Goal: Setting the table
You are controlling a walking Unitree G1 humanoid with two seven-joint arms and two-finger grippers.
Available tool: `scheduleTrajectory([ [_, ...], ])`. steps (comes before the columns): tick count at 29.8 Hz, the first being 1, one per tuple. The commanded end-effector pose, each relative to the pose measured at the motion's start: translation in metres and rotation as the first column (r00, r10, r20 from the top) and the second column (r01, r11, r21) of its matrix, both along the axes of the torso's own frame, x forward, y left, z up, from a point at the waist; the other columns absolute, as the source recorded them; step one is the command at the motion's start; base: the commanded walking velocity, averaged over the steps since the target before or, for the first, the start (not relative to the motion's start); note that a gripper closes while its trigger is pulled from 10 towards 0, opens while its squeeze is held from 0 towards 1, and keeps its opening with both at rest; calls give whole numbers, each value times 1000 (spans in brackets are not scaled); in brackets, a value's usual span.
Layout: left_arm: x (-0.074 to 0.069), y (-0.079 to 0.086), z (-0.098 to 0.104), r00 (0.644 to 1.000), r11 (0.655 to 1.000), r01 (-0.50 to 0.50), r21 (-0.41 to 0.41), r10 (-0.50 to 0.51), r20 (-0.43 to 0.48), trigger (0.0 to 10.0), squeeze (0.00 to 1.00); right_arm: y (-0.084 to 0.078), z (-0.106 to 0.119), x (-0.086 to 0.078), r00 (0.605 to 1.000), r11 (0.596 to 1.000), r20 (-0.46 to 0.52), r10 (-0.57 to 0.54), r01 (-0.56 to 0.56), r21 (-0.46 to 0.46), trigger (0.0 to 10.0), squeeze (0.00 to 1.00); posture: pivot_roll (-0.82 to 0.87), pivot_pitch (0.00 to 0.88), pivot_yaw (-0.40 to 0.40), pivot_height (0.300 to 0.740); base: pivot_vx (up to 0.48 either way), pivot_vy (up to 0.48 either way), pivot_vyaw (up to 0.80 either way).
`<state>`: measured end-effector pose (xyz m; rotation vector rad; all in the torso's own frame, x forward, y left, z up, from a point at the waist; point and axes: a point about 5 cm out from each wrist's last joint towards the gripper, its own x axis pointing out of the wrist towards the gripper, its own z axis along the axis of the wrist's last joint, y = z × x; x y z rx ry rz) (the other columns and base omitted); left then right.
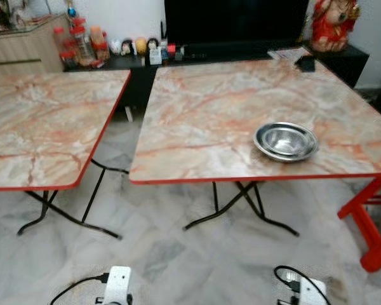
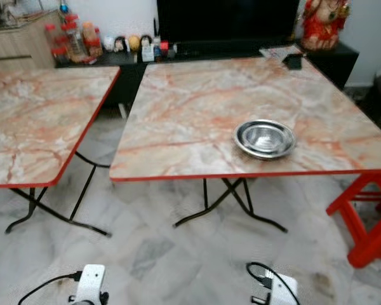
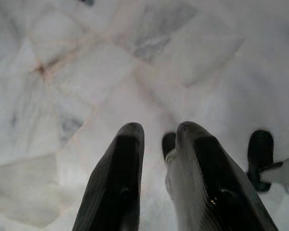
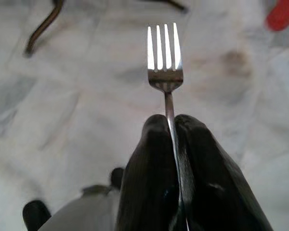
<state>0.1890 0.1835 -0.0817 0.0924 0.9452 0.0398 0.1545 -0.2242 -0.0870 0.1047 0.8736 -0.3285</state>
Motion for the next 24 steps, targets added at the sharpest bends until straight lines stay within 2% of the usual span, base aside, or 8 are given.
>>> scheduleTrajectory([
  [1, -6, 7, -2, 1000, 1000, -8, 16, 8, -20, 10000, 0, 8, -2, 0, 1000, 1000, -2, 4, -4, 17, 10000, 0, -89, 0, 17, 740, 0, -289, 0],
  [10, -8, 9, -3, 1000, 1000, -21, 17, 21, -23, 10000, 0, 7, -2, -1, 1000, 1000, -8, -2, 2, 15, 10000, 0, -81, 0, 11, 740, 0, -290, 0],
  [18, -8, 13, -2, 997, 997, -78, 3, 78, -11, 10000, 0, 9, -2, 0, 1000, 1000, -9, 0, 0, 18, 10000, 0, -78, 0, 12, 740, 0, 0, 0],
  [24, -7, 13, -2, 998, 998, -65, 1, 65, -13, 10000, 0, 10, -2, 1, 1000, 1000, -12, 4, -3, 18, 10000, 0, -77, 0, 11, 740, 42, 0, 0],
])
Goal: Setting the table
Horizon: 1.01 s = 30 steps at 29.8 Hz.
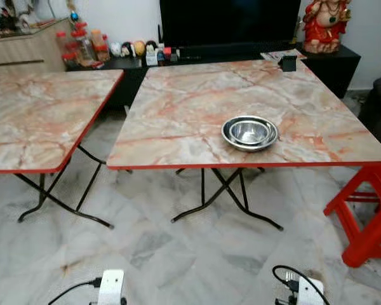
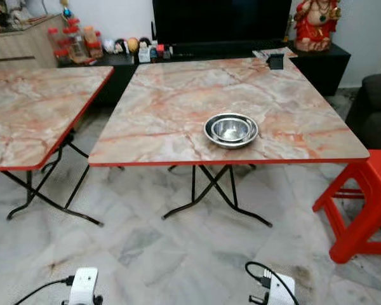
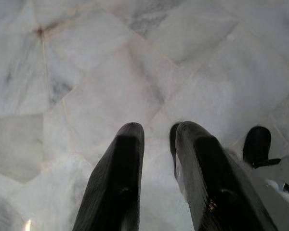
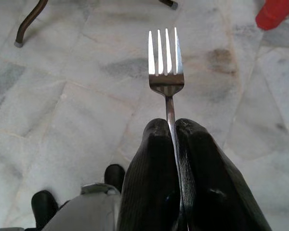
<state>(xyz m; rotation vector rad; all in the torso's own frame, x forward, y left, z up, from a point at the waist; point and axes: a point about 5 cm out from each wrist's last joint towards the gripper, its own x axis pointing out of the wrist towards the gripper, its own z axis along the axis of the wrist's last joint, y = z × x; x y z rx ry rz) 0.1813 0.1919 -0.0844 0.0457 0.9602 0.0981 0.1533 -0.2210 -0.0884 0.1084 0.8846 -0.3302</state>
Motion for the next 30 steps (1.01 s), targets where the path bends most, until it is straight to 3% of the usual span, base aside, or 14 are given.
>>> scheduleTrajectory([
  [1, 0, 4, 1, 1000, 1000, 8, 16, -8, -2, 10000, 0, 6, -1, 2, 1000, 1000, -1, 7, -7, 14, 10000, 0, -77, 0, 11, 740, 251, 0, 0],
  [30, 2, 5, 1, 1000, 1000, 3, 19, -3, -5, 10000, 0, 8, 0, 5, 1000, 1000, -5, 1, 0, 15, 10000, 0, -72, 0, 14, 740, 350, 0, 0],
])
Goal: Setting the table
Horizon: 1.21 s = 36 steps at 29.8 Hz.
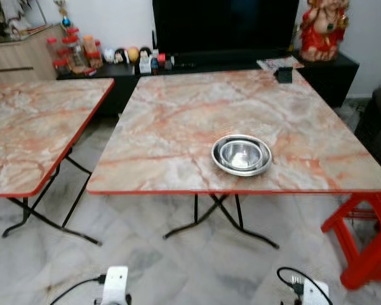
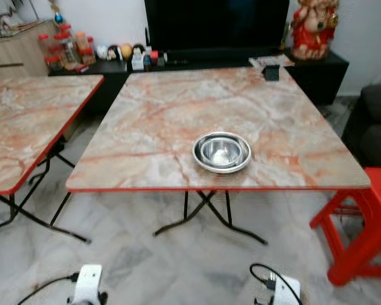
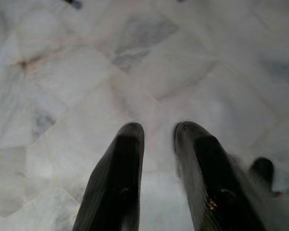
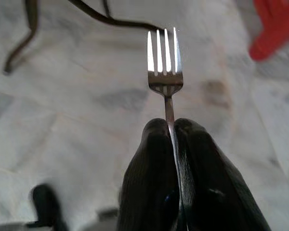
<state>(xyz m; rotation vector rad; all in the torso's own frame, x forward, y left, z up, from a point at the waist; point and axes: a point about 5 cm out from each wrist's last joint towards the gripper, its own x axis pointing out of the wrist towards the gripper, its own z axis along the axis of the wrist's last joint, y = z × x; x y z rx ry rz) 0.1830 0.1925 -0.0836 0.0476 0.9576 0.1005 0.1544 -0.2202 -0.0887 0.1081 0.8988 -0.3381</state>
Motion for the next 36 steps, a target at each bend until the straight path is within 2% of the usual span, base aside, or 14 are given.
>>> scheduleTrajectory([
  [1, 0, 4, 0, 1000, 1000, 5, 17, -5, -7, 10000, 0, 7, 0, 4, 1000, 1000, 10, 7, -7, 16, 10000, 0, -72, 0, 14, 740, 379, 0, 0],
  [5, 1, 5, 1, 1000, 1000, 10, 19, -10, -6, 10000, 0, 9, 0, 5, 1000, 1000, 12, 7, -7, 19, 10000, 0, -72, 0, 19, 740, 353, 0, 0],
  [19, 2, 2, 1, 999, 999, 35, 19, -35, -7, 10000, 0, 8, 1, 5, 1000, 1000, 13, 2, -2, 17, 10000, 0, -77, 0, 20, 740, 0, 0, 0],
  [36, 2, 2, 1, 999, 999, 34, 21, -34, -4, 10000, 0, 7, 1, 6, 1000, 1000, 17, 4, -4, 16, 10000, 0, -77, 0, 17, 740, 0, -263, 0],
])
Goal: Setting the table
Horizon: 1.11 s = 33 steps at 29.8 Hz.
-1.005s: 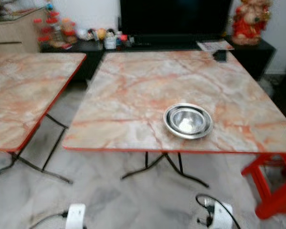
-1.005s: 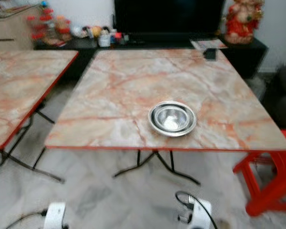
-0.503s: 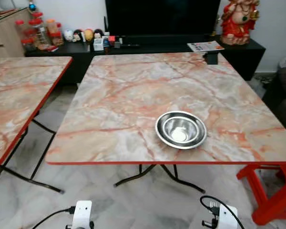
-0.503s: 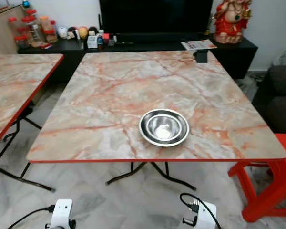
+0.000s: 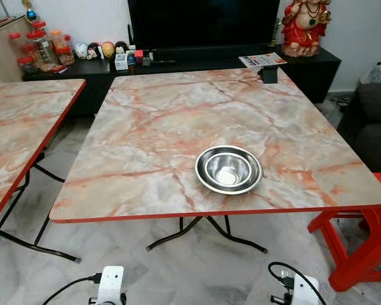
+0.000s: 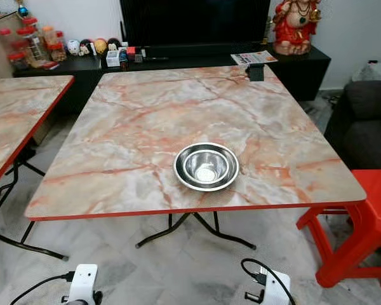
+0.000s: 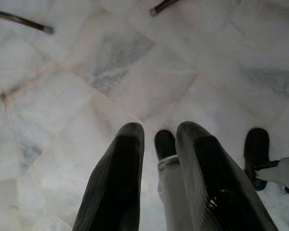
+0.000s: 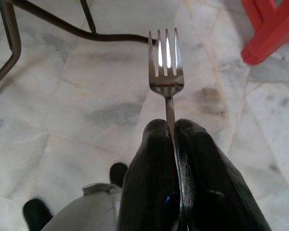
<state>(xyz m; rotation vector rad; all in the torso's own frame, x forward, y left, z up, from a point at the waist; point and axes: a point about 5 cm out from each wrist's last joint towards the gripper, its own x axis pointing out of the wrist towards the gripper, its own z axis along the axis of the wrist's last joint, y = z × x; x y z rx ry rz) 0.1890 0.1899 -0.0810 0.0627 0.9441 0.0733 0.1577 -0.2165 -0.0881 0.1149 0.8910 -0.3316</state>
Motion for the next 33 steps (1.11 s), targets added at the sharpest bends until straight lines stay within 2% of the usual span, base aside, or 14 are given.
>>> scheduleTrajectory([
  [1, -4, 4, -1, 1000, 1000, 4, 19, -3, -16, 10000, 0, 3, 1, 3, 1000, 1000, 8, 1, -1, 8, 10000, 0, -77, 0, 17, 740, 0, -292, 0],
  [13, -3, 4, -1, 1000, 1000, 2, 21, -2, -10, 10000, 0, 3, 1, 4, 1000, 1000, 8, 5, -5, 8, 10000, 0, -75, 0, 13, 740, 0, -293, 0],
  [22, -3, 8, -1, 1000, 1000, -12, 24, 12, -12, 10000, 0, 8, 0, 4, 1000, 1000, 14, 12, -13, 16, 10000, 0, -77, 0, 18, 740, 0, 0, 0],
  [33, -2, 11, 1, 1000, 999, 14, 33, -13, -15, 10000, 0, 9, -4, -8, 999, 999, 8, -43, 42, 23, 10000, 0, -95, 0, 50, 740, 0, 0, 0],
])
